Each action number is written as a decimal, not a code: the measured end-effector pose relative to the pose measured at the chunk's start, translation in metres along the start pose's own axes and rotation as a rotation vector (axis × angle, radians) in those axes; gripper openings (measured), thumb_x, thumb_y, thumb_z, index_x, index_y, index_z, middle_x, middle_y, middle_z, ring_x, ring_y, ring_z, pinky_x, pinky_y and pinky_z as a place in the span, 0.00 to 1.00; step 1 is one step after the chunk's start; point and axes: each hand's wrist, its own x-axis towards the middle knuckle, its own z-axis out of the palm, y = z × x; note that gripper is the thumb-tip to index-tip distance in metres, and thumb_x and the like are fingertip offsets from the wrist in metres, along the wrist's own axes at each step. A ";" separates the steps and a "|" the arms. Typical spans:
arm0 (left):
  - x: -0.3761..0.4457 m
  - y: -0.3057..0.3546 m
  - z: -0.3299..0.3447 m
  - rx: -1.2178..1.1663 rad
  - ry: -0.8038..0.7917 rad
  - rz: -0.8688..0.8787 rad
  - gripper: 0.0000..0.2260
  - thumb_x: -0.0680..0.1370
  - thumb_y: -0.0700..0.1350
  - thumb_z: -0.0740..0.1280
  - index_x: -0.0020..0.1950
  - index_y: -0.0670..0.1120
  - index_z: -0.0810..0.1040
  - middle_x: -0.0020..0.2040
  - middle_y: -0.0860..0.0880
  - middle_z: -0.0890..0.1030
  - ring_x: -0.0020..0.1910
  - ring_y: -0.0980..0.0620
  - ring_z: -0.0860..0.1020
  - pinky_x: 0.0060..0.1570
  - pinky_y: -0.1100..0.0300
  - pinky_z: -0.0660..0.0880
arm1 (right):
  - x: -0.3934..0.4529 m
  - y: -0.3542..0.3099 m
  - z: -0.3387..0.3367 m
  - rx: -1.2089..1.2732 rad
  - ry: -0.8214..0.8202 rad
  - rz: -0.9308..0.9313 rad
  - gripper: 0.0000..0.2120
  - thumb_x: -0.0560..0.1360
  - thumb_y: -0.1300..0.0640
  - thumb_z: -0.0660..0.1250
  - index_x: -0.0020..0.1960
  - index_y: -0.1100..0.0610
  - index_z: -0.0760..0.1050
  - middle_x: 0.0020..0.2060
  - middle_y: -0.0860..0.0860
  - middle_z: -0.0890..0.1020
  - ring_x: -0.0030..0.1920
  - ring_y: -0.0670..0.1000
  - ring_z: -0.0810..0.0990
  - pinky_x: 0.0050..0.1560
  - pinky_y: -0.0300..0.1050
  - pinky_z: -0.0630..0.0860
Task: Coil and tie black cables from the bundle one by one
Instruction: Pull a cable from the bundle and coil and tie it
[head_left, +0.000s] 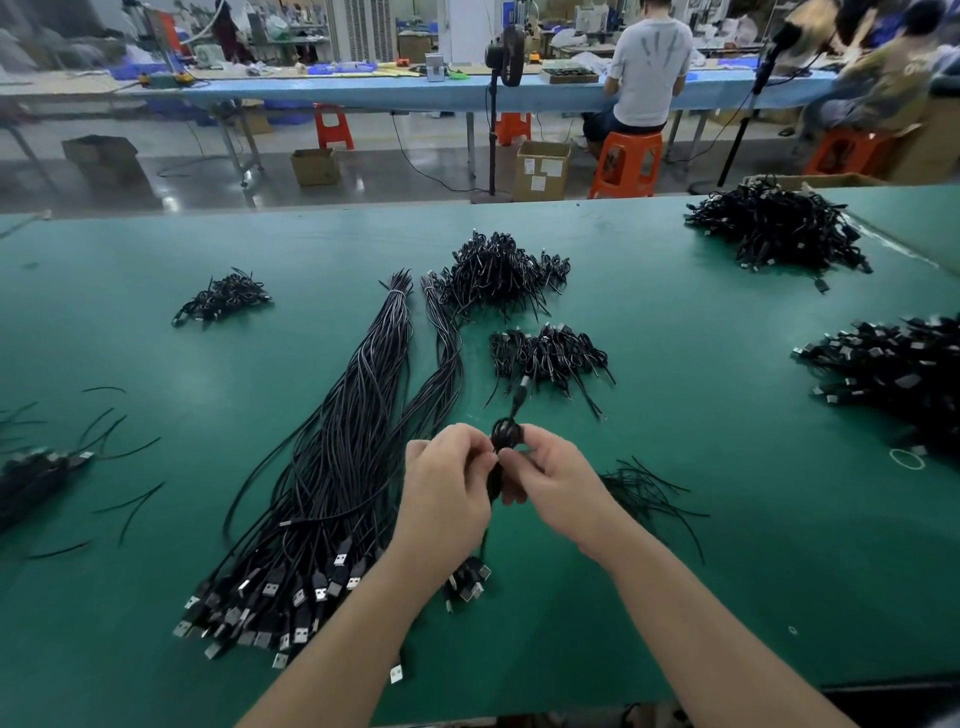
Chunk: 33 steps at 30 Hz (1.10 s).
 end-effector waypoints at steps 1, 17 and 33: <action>-0.001 0.000 0.000 0.065 0.018 0.074 0.08 0.80 0.37 0.66 0.45 0.49 0.76 0.40 0.59 0.76 0.45 0.61 0.68 0.46 0.58 0.69 | 0.000 0.000 -0.001 0.044 -0.022 0.032 0.07 0.83 0.65 0.60 0.53 0.63 0.77 0.33 0.52 0.81 0.34 0.52 0.75 0.38 0.47 0.72; -0.001 -0.015 0.014 -0.089 -0.033 -0.164 0.05 0.80 0.43 0.69 0.45 0.52 0.78 0.38 0.56 0.80 0.38 0.62 0.77 0.38 0.71 0.71 | 0.008 0.023 0.003 0.206 0.063 0.153 0.09 0.82 0.58 0.63 0.52 0.59 0.81 0.37 0.53 0.83 0.34 0.52 0.78 0.37 0.46 0.77; 0.129 -0.066 0.053 0.102 0.041 -0.294 0.05 0.81 0.43 0.67 0.50 0.44 0.82 0.49 0.46 0.80 0.48 0.48 0.78 0.51 0.54 0.74 | 0.034 0.118 0.037 -1.125 0.084 -0.197 0.20 0.80 0.49 0.59 0.68 0.56 0.73 0.66 0.55 0.76 0.66 0.58 0.74 0.64 0.55 0.72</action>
